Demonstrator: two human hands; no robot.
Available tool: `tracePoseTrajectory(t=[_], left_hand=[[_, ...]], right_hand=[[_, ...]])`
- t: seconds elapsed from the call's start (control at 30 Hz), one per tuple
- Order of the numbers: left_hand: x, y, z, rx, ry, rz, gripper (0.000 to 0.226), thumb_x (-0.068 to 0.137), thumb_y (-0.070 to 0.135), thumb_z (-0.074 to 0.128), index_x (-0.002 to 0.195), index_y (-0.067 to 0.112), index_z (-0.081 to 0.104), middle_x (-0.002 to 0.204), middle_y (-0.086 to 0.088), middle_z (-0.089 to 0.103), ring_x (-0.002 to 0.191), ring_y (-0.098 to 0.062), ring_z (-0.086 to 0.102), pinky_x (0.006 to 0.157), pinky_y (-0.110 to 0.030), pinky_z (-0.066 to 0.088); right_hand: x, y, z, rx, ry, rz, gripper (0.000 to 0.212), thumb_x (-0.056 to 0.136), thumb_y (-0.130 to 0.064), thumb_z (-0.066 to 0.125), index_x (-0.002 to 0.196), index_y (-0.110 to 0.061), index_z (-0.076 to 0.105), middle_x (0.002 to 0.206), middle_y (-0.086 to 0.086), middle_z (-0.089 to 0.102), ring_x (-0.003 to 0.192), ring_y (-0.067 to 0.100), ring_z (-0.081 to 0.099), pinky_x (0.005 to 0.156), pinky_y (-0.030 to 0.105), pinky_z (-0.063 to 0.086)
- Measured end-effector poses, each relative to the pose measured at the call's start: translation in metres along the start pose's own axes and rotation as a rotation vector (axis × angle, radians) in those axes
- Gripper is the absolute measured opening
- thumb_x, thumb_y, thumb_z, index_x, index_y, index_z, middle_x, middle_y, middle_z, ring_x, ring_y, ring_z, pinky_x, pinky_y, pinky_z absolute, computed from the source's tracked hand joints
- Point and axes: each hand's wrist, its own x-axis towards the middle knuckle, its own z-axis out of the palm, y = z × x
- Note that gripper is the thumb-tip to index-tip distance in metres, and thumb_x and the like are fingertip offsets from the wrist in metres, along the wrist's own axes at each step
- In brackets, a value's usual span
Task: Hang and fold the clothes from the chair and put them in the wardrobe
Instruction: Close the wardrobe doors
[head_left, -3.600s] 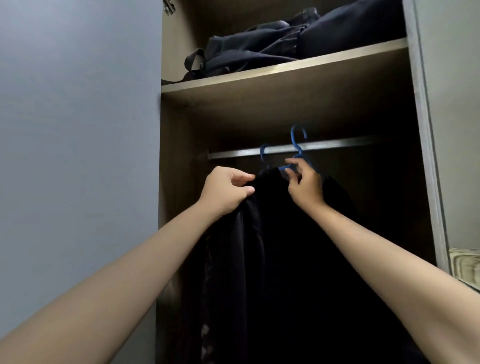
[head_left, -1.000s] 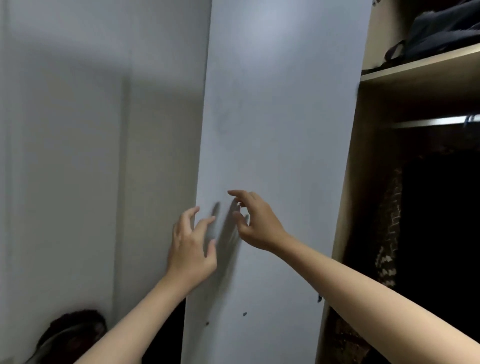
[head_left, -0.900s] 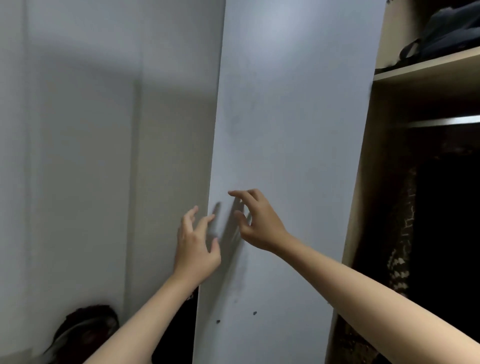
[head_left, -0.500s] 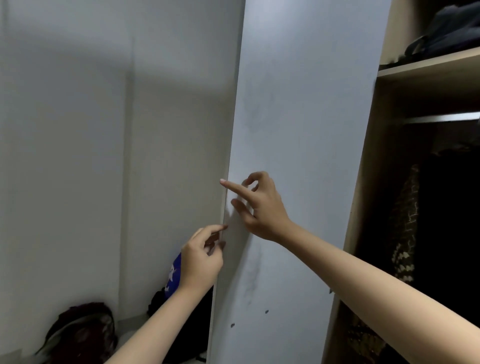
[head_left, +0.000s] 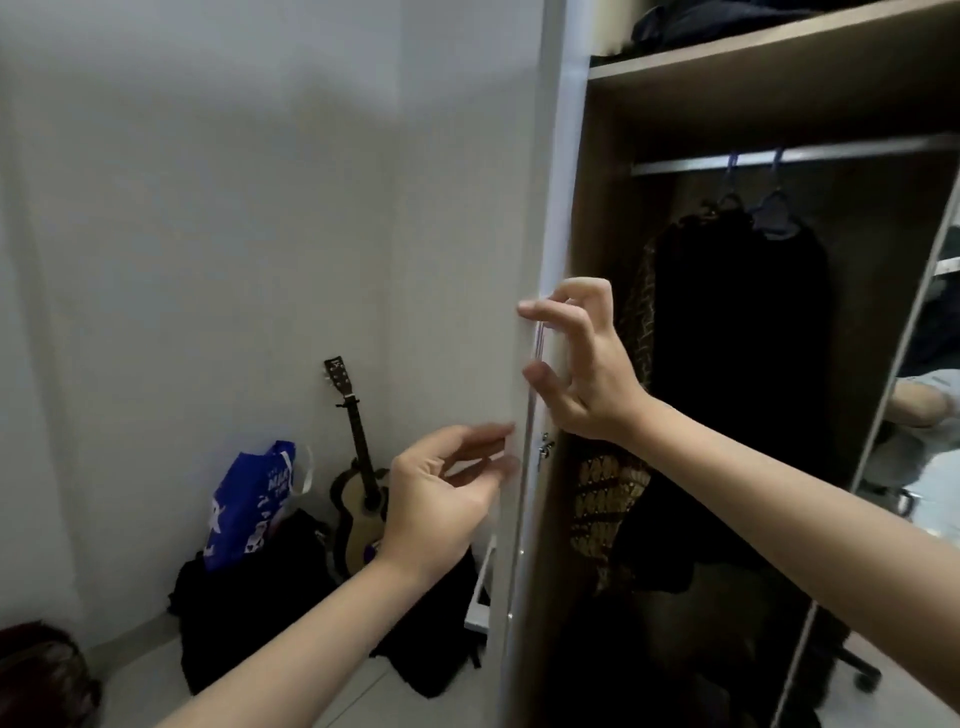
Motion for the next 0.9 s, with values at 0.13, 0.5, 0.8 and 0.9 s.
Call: tracePoseTrajectory(t=[0.13,0.5,0.8,0.9], left_hand=[[-0.007,-0.001,0.053,-0.092,-0.196,0.018,0.035,0.073,-0.004,0.074,0.091,0.026,0.073,0.096,0.002,0.071,0.094,-0.009,0.067,0.084,-0.024,0.054],[0.010,-0.059,0.225,0.264,-0.459,0.384,0.061,0.073,0.027,0.078,0.127,0.040,0.052,0.129,0.010,0.039,0.127,-0.004,0.037,0.104,-0.011,0.031],[0.024,-0.111,0.331,0.689,-0.610,0.414,0.120,0.068,0.032,0.079,0.140,0.054,-0.014,0.150,0.008,-0.017,0.143,-0.019,-0.010,0.118,-0.041,0.018],[0.028,-0.124,0.355,0.727,-0.625,0.347,0.127,0.064,0.032,0.081,0.140,0.051,-0.019,0.148,0.013,-0.034,0.140,-0.015,-0.030,0.115,-0.054,0.019]], right_hand=[[-0.026,0.011,-0.066,-0.059,-0.007,0.031,0.043,0.093,-0.045,0.046,0.121,-0.013,0.038,0.111,0.006,0.037,0.100,0.024,0.045,0.082,0.021,0.044],[-0.108,0.081,-0.225,-0.726,-0.160,0.249,0.058,0.082,-0.054,0.058,0.131,-0.029,0.041,0.133,0.015,0.049,0.113,0.032,0.051,0.098,0.047,0.038],[-0.149,0.155,-0.267,-1.115,-0.245,0.308,0.079,0.067,-0.062,0.068,0.136,-0.033,0.045,0.154,0.018,0.025,0.143,0.029,0.017,0.106,0.065,-0.001],[-0.149,0.172,-0.268,-1.189,-0.223,0.293,0.084,0.054,-0.058,0.079,0.128,-0.029,0.055,0.150,0.022,0.031,0.142,0.032,0.024,0.107,0.059,-0.013]])
